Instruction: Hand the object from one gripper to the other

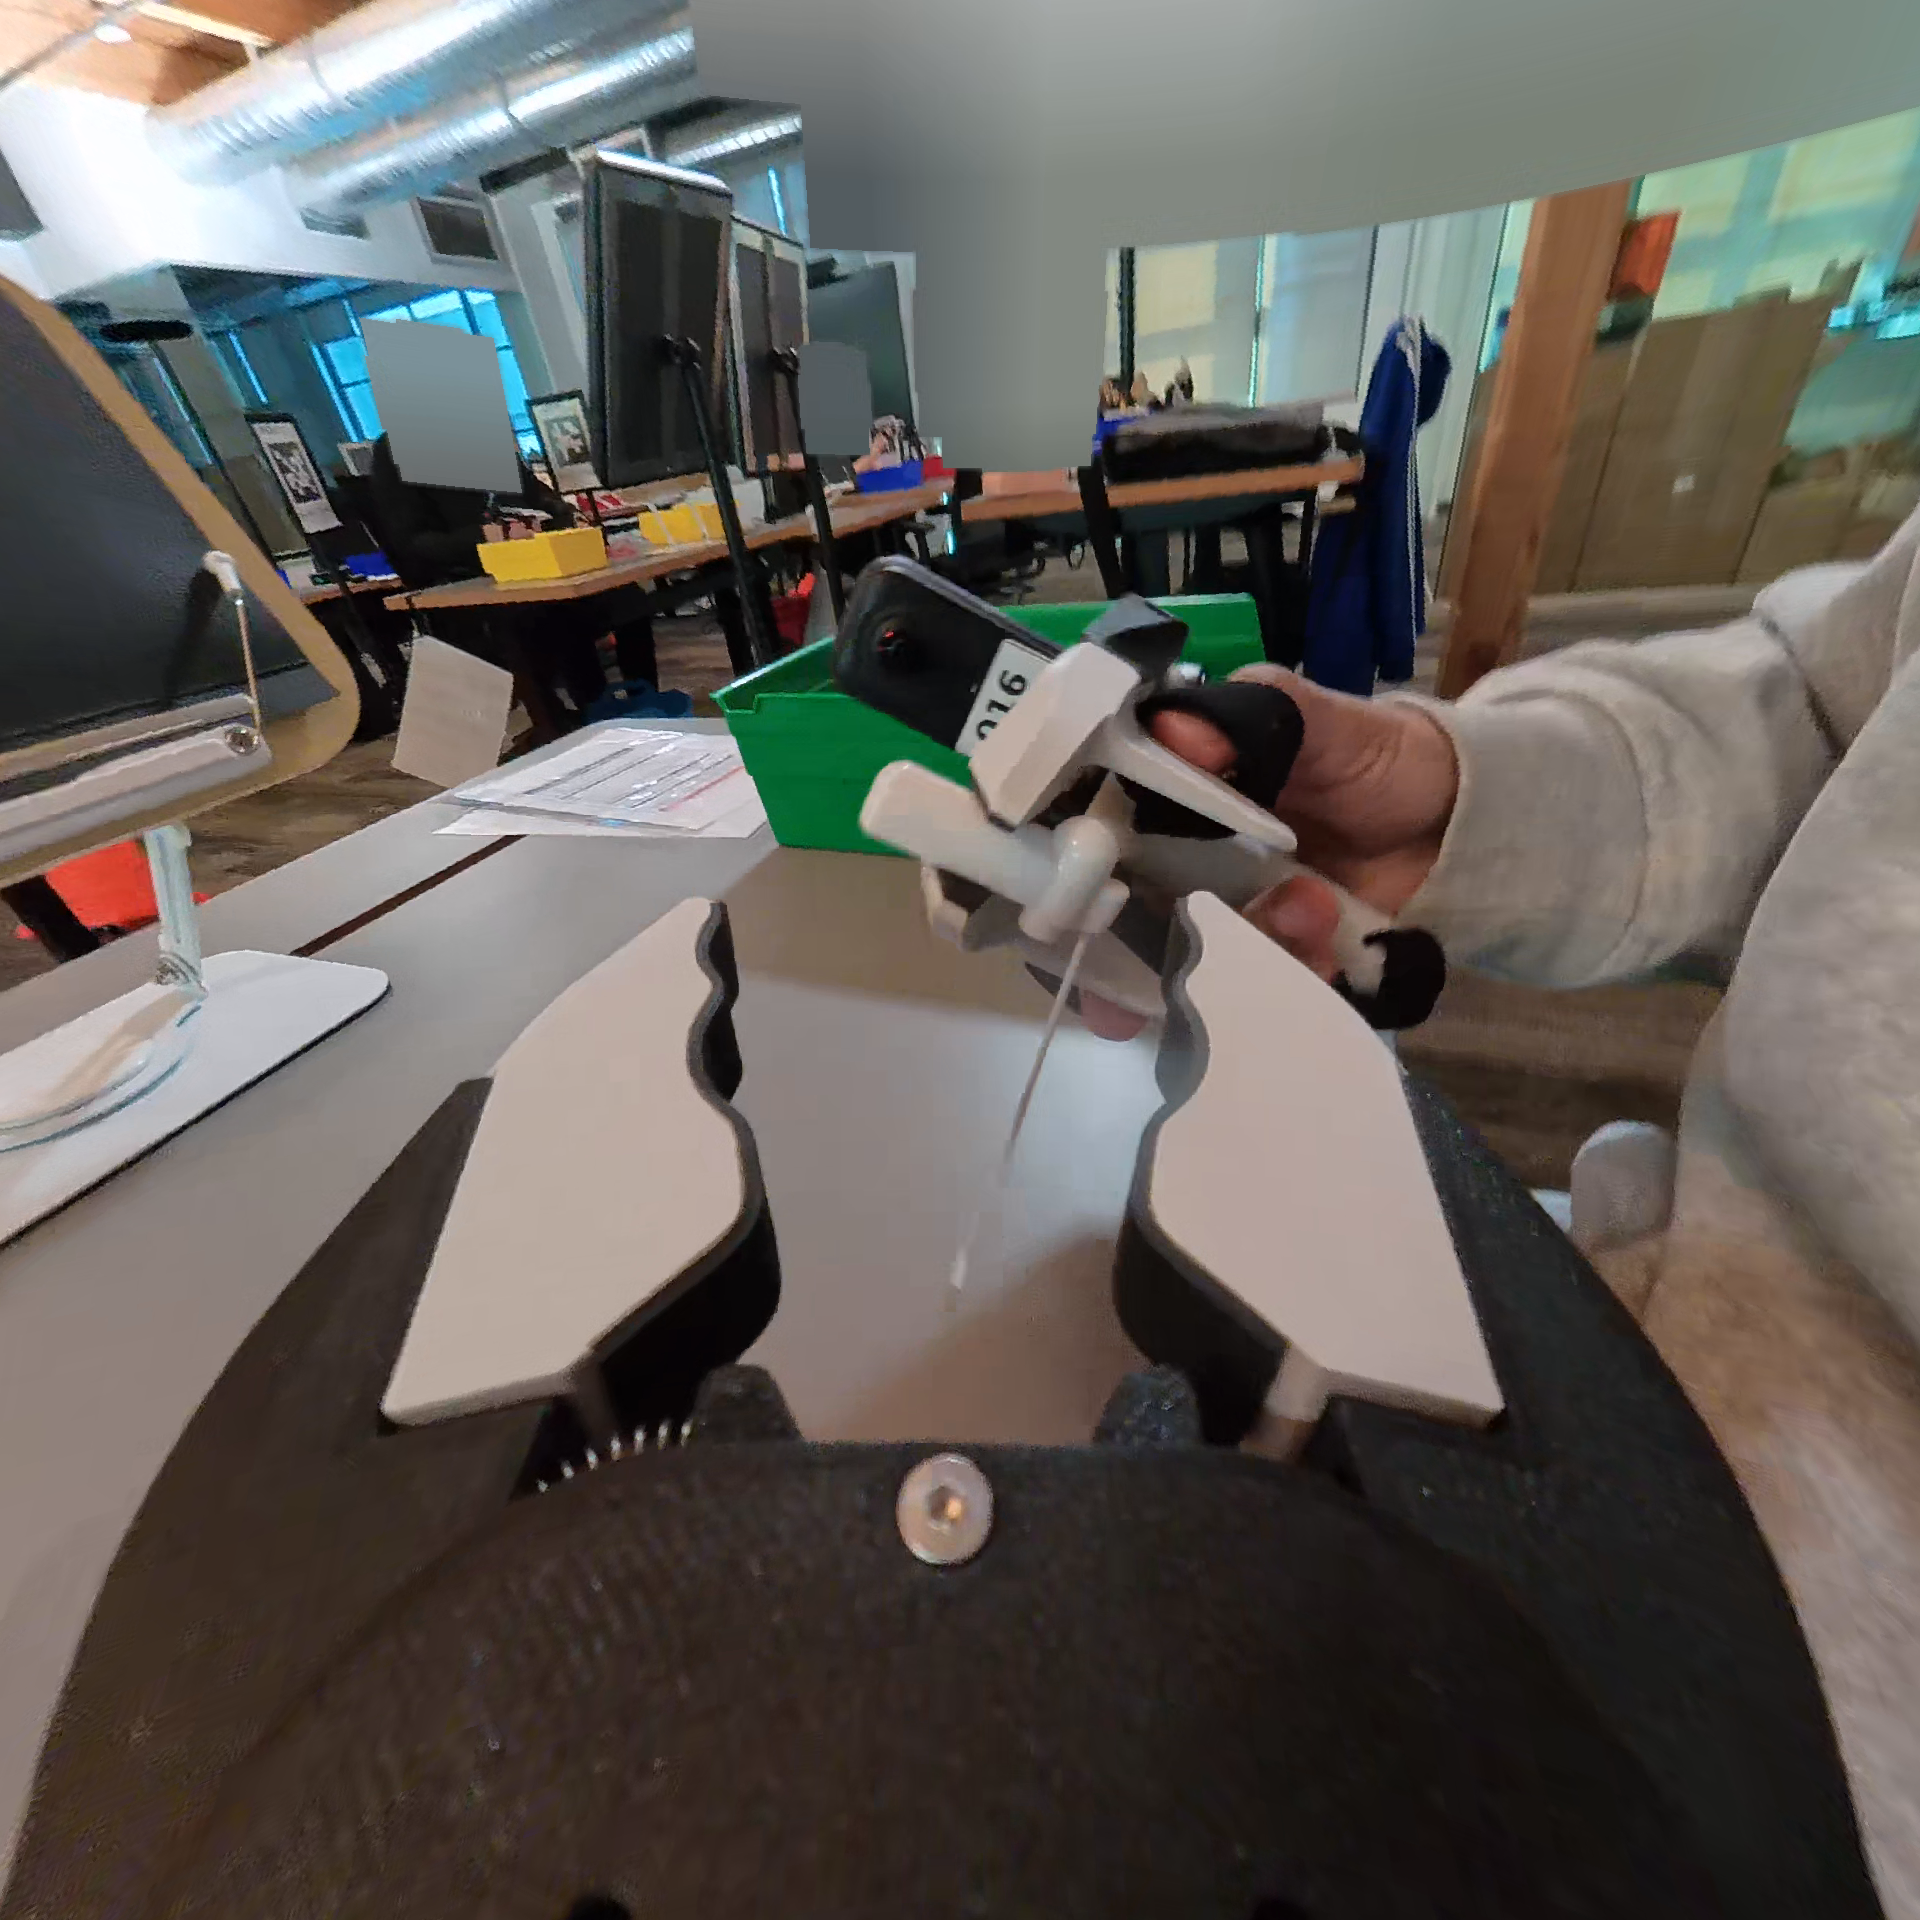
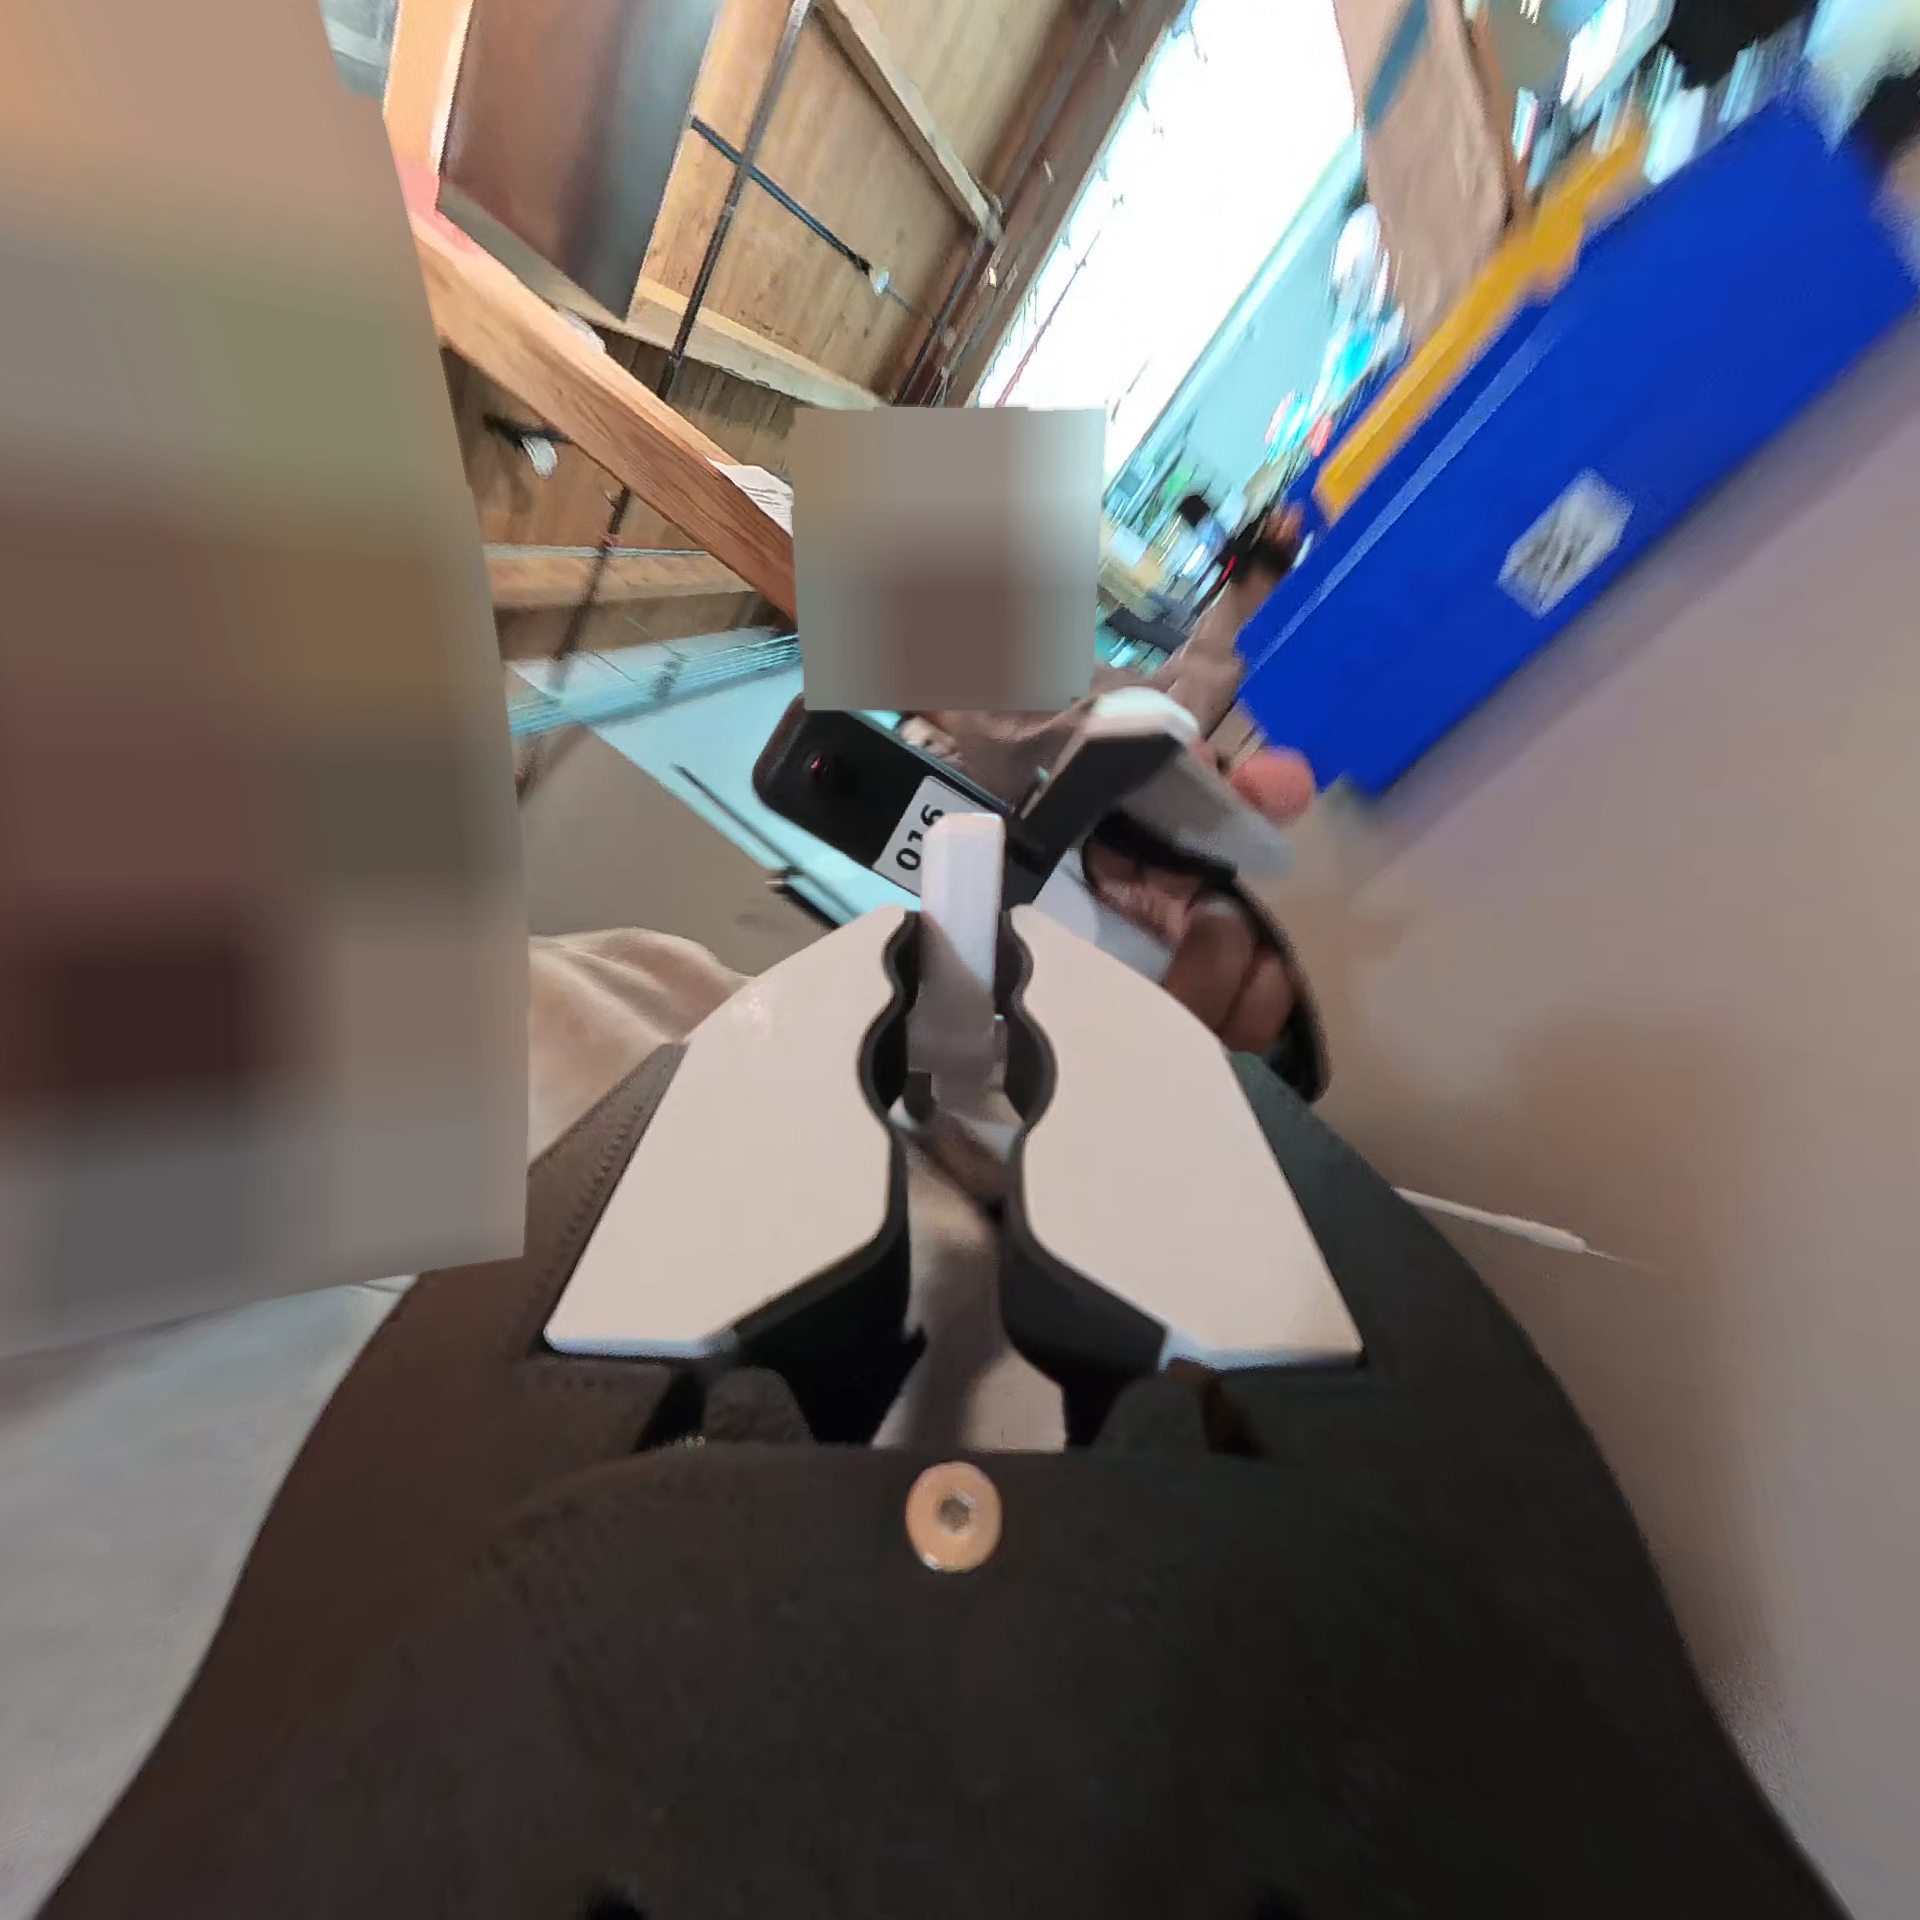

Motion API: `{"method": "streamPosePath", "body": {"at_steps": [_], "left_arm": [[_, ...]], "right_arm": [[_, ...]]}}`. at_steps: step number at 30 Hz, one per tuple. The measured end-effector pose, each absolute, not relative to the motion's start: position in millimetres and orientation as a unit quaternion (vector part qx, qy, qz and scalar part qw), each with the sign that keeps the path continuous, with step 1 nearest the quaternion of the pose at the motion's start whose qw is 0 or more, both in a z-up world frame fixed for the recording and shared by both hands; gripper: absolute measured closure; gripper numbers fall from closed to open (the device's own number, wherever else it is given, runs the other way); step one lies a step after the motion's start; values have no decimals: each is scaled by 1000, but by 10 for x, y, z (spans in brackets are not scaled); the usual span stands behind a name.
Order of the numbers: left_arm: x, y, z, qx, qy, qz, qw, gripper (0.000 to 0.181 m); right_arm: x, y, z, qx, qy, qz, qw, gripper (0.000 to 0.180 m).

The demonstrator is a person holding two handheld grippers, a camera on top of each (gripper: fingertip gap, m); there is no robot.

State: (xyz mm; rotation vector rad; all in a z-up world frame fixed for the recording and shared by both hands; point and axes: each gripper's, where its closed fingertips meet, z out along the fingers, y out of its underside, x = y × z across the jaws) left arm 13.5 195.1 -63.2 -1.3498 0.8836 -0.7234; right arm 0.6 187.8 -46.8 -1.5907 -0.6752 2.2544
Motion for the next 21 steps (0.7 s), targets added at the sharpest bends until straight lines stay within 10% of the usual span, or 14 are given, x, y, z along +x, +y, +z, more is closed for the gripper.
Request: {"method": "streamPosePath", "body": {"at_steps": [1, 9, 21], "left_arm": [[106, 1967, -605, -592, 371, -333, 633, 102], [10, 2088, -712, -630, 281, -479, 543, 116], [232, 1725, -704, -550, 178, -783, 231, 153]], "right_arm": [[22, 1900, -447, -548, -252, 775, 187, 166], [65, 1783, -364, -423, -455, 616, 485, 166], [45, 1561, -378, -347, -527, 547, 550, 166]]}}
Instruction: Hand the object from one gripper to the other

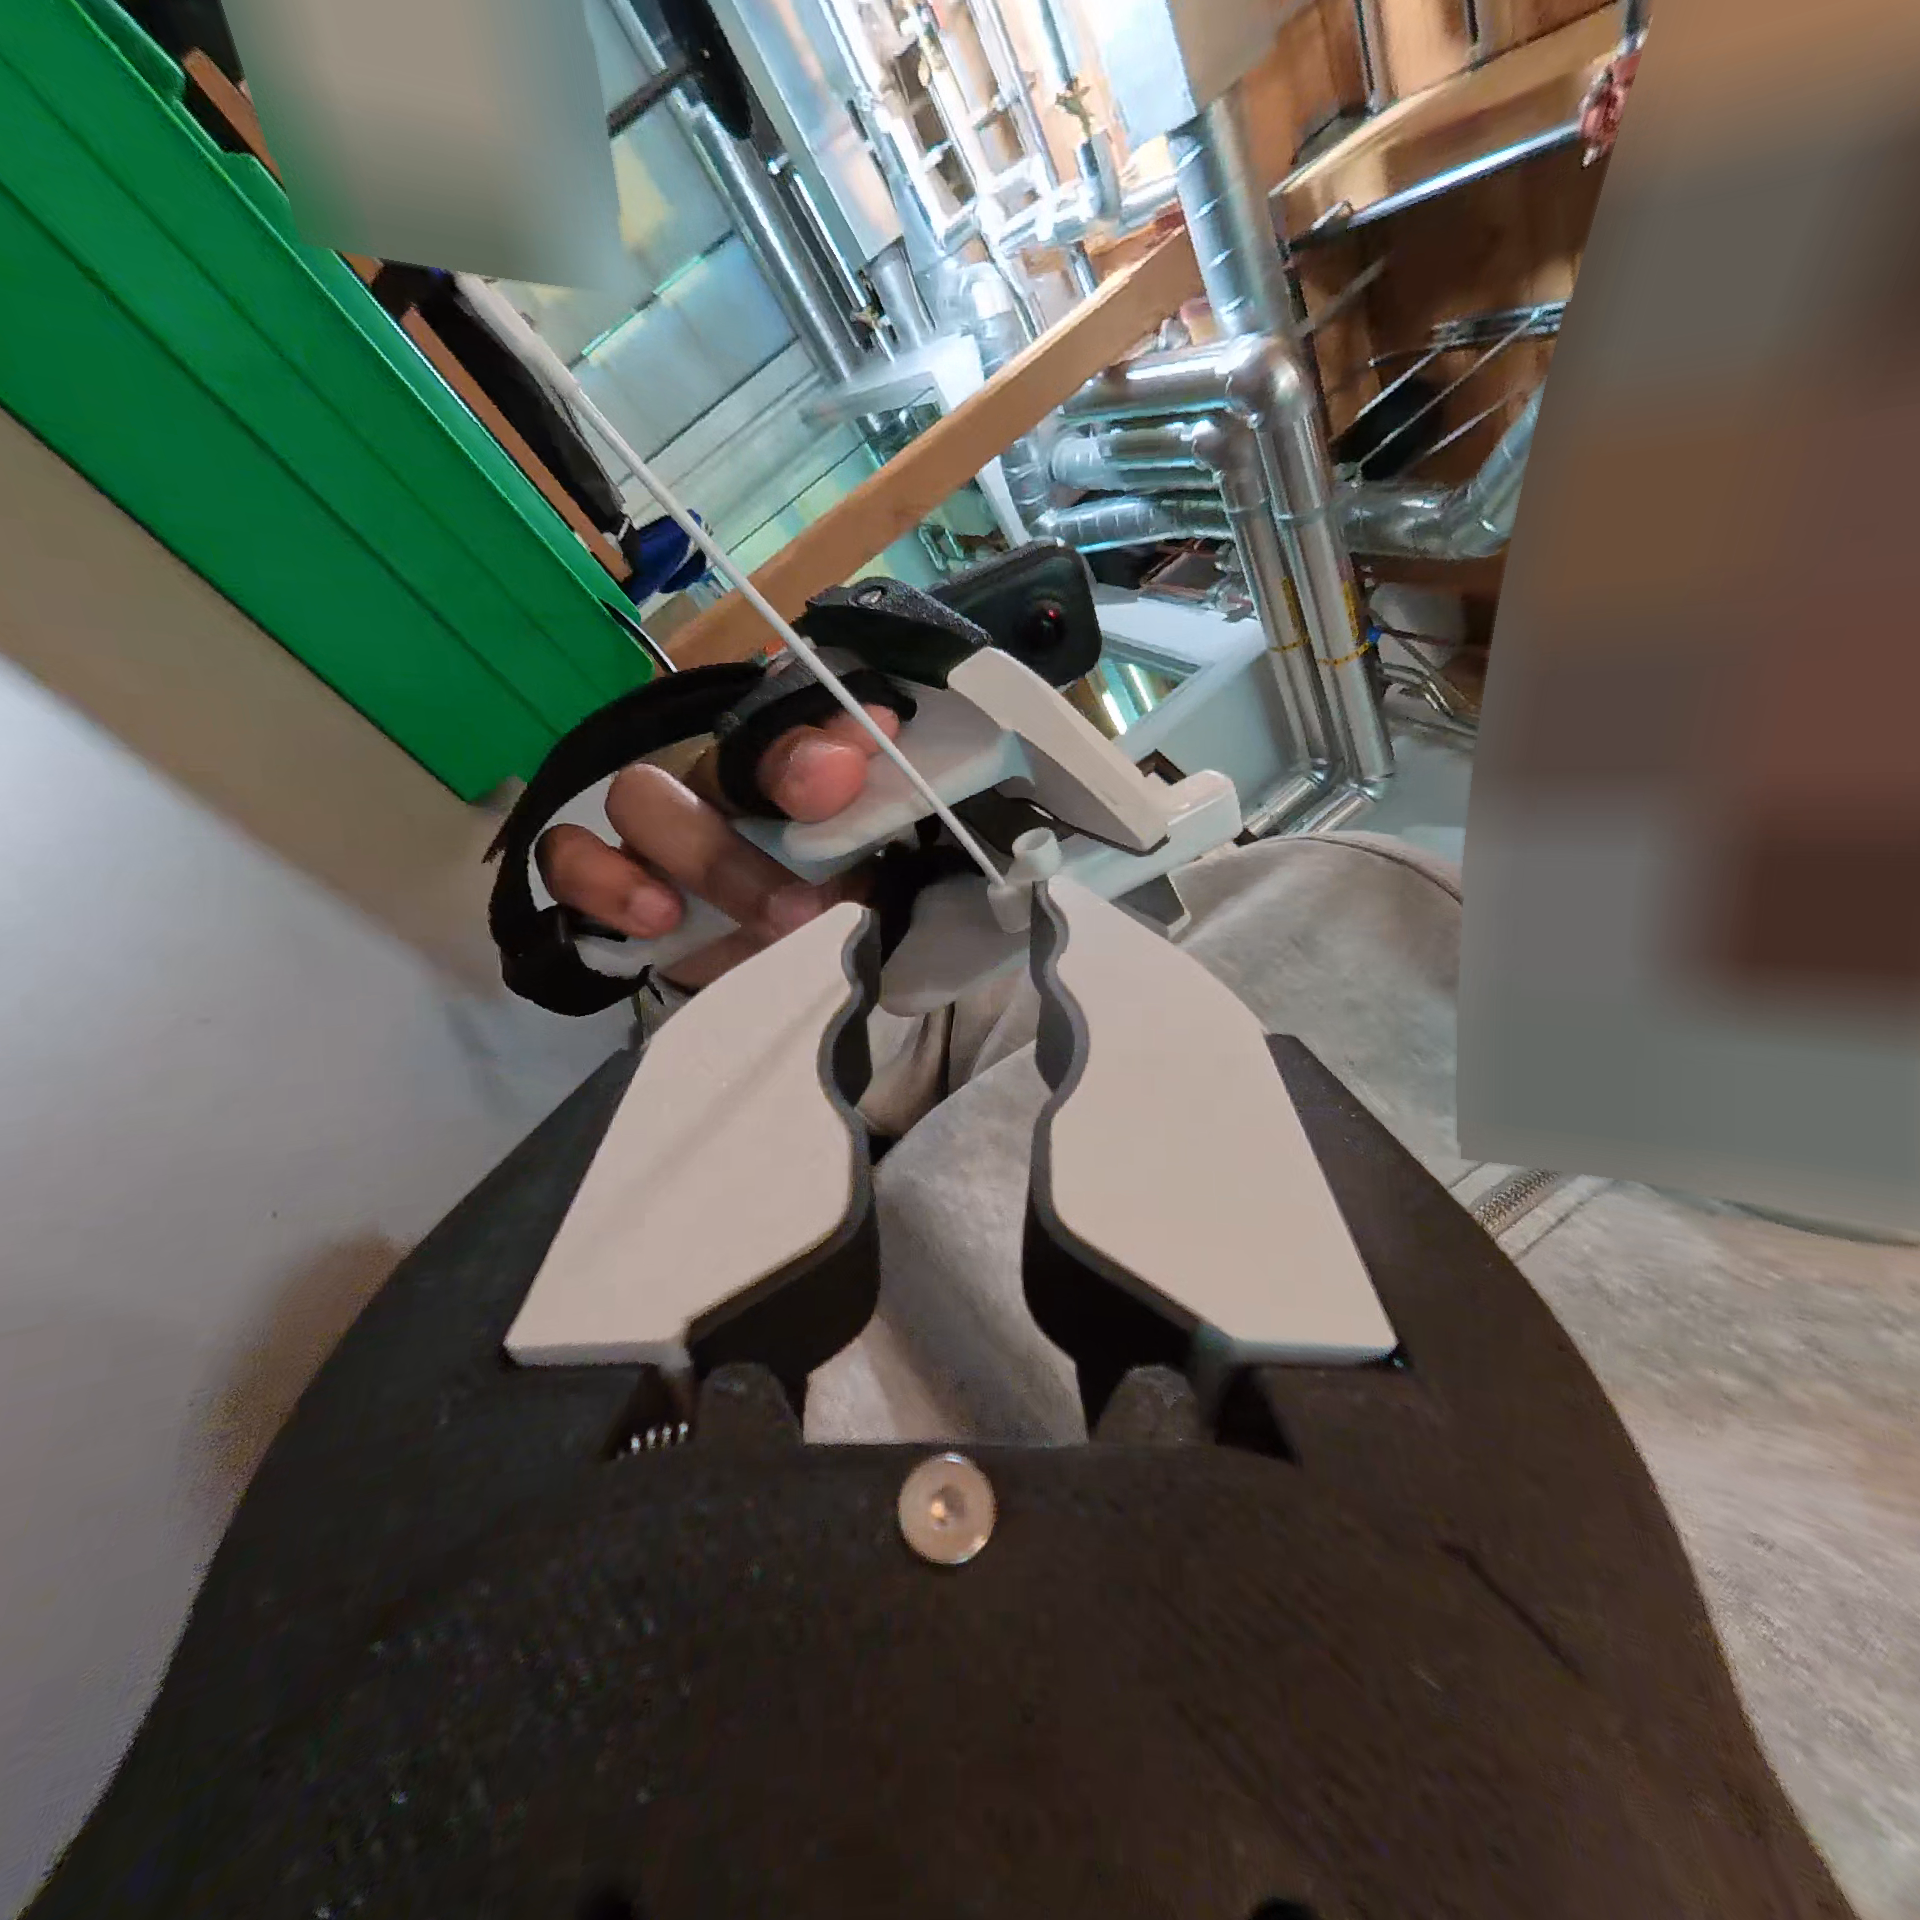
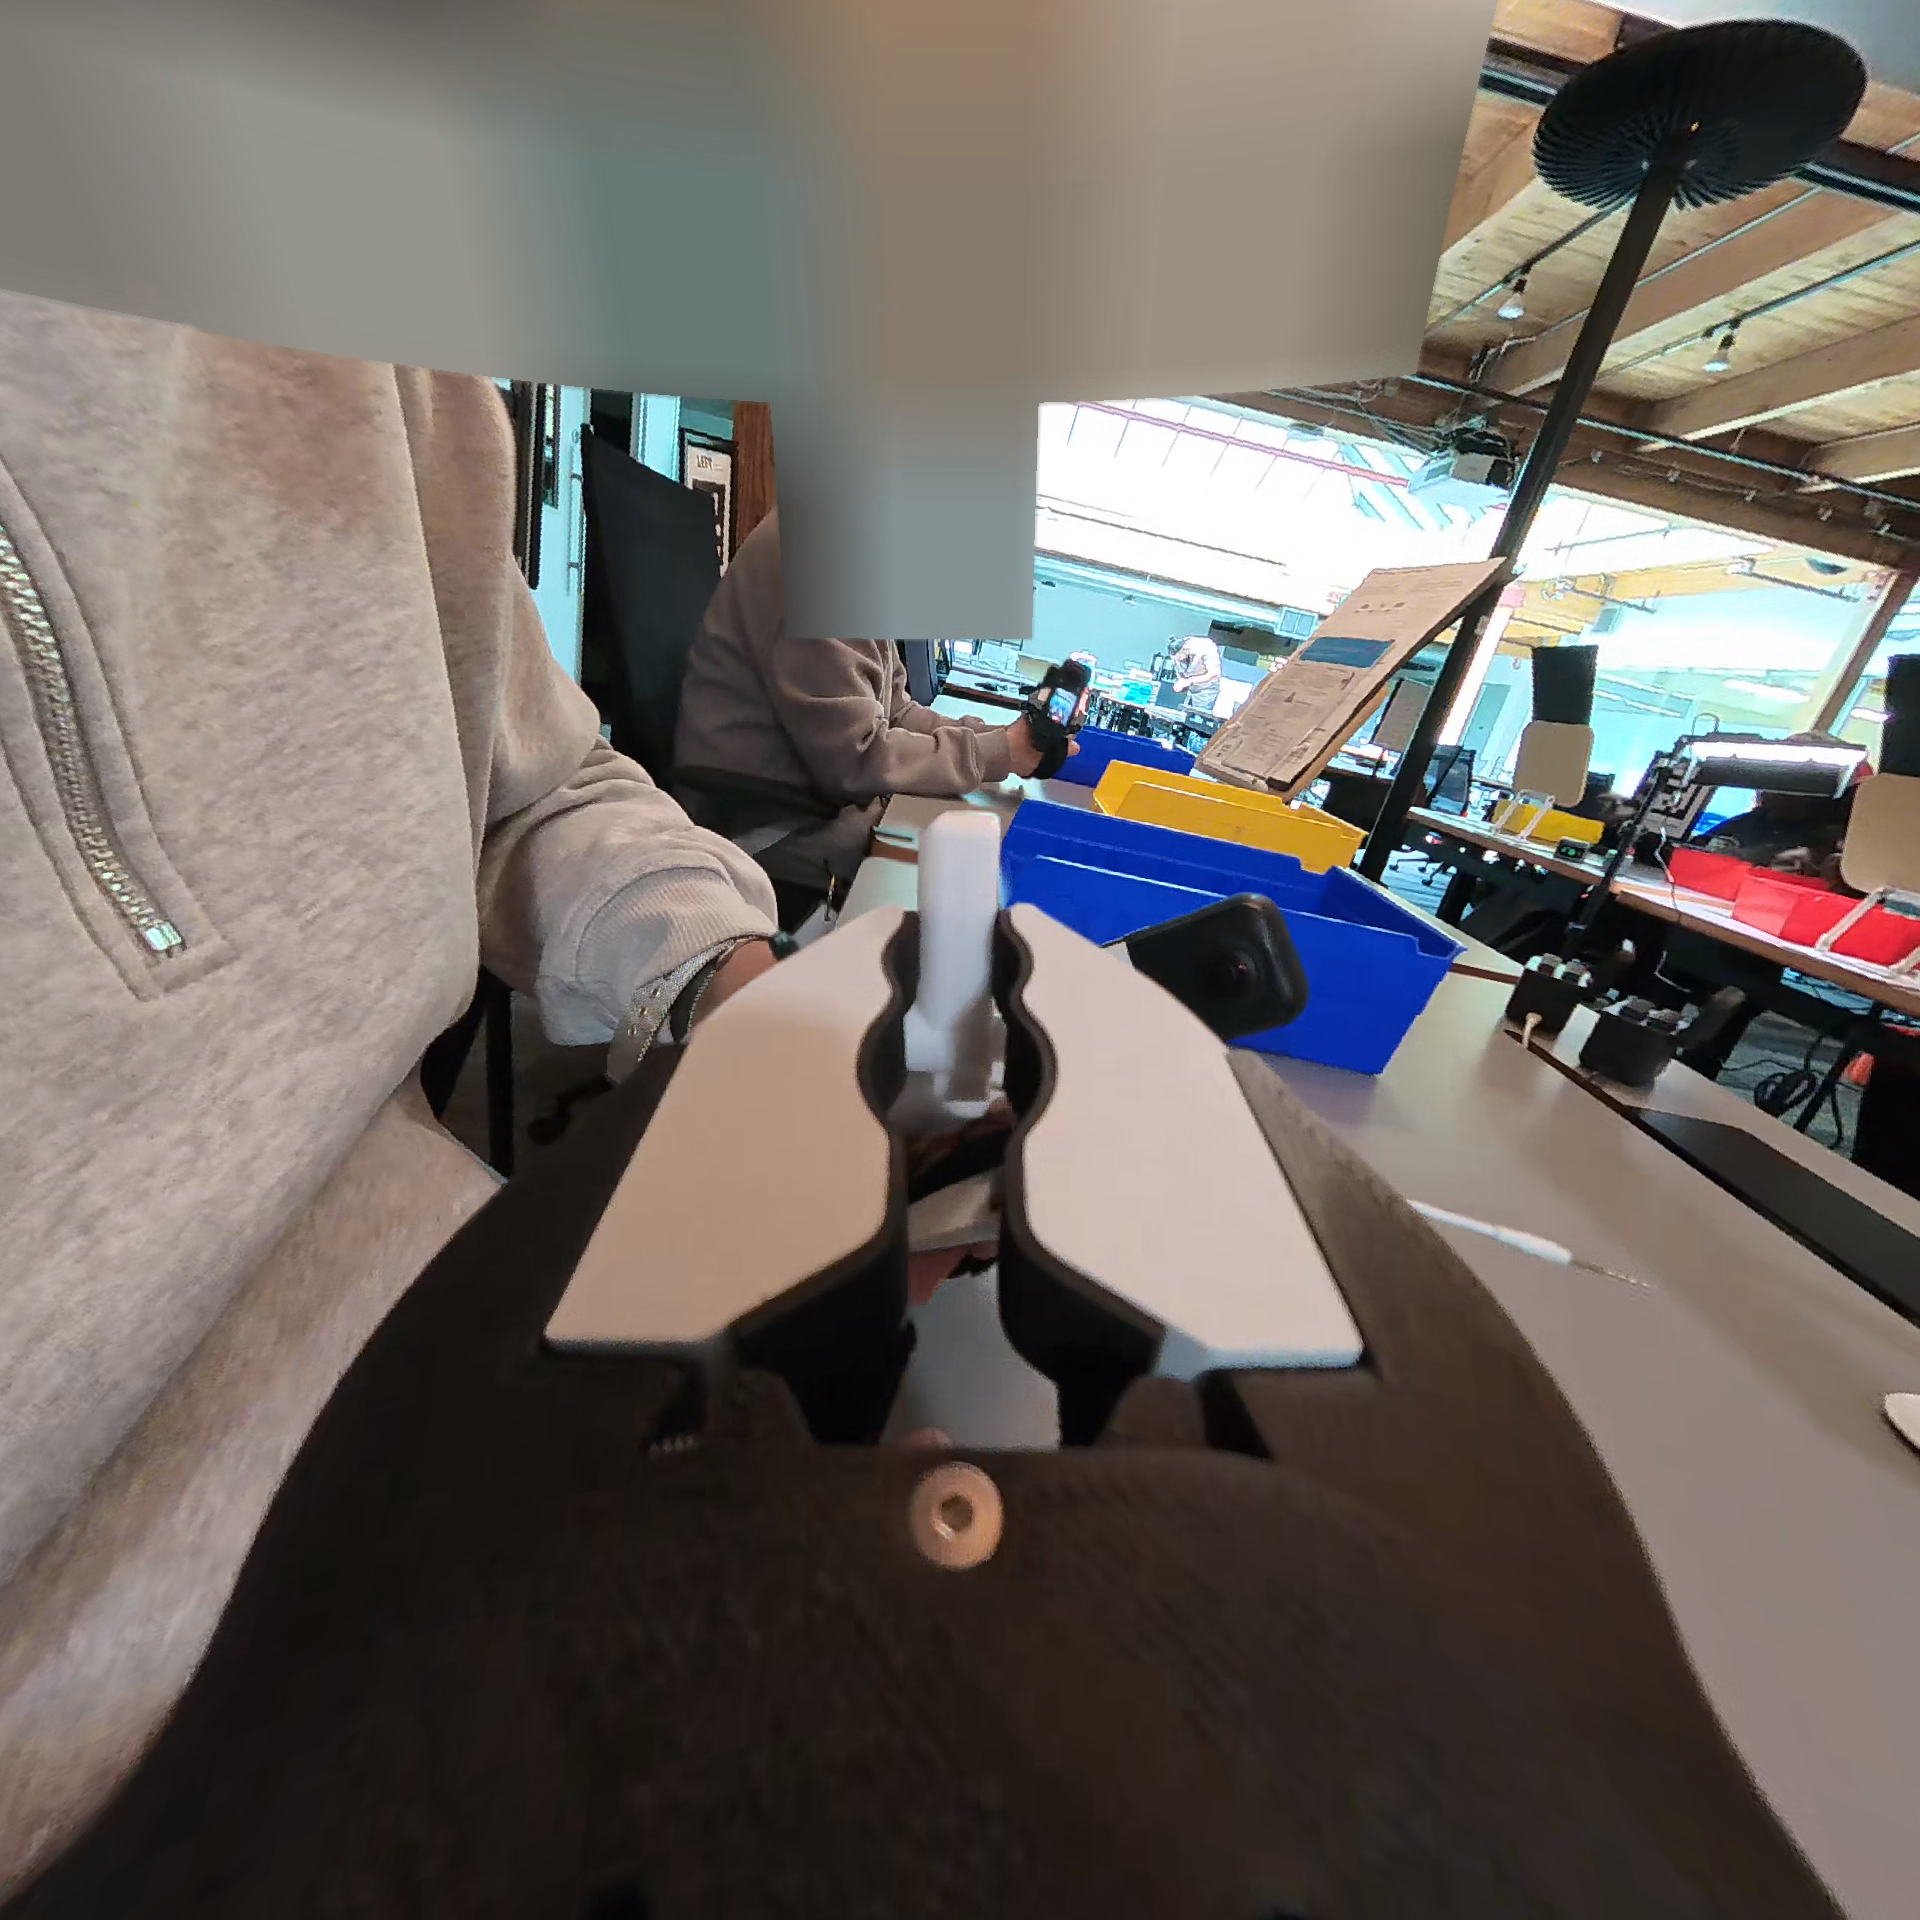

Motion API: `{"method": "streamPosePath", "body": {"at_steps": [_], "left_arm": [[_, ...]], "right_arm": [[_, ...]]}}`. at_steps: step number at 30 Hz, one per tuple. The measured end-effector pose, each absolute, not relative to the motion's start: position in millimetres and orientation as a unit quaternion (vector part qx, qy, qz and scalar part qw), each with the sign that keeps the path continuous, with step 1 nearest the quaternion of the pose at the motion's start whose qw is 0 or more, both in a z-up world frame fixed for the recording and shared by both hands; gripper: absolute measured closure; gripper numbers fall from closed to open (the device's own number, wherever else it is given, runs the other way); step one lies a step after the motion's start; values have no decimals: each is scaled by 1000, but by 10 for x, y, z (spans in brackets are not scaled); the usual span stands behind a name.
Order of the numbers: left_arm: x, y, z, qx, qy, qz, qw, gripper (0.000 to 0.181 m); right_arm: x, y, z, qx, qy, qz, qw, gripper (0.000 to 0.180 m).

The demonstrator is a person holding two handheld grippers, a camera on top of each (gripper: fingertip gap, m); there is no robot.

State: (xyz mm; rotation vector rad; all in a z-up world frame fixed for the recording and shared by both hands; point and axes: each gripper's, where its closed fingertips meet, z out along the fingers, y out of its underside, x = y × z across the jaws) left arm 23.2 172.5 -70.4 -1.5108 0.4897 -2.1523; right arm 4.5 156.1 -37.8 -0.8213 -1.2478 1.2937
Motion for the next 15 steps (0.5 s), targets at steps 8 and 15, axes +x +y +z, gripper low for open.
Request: {"method": "streamPosePath", "body": {"at_steps": [8, 15], "left_arm": [[100, 1851, -621, -504, 103, -831, 210, 157], [-61, 2052, -632, -493, 30, -844, 211, 156]], "right_arm": [[66, 1480, -319, -323, -522, 565, 551, 166], [-66, 1286, -500, -313, -579, 535, 529, 166]]}}
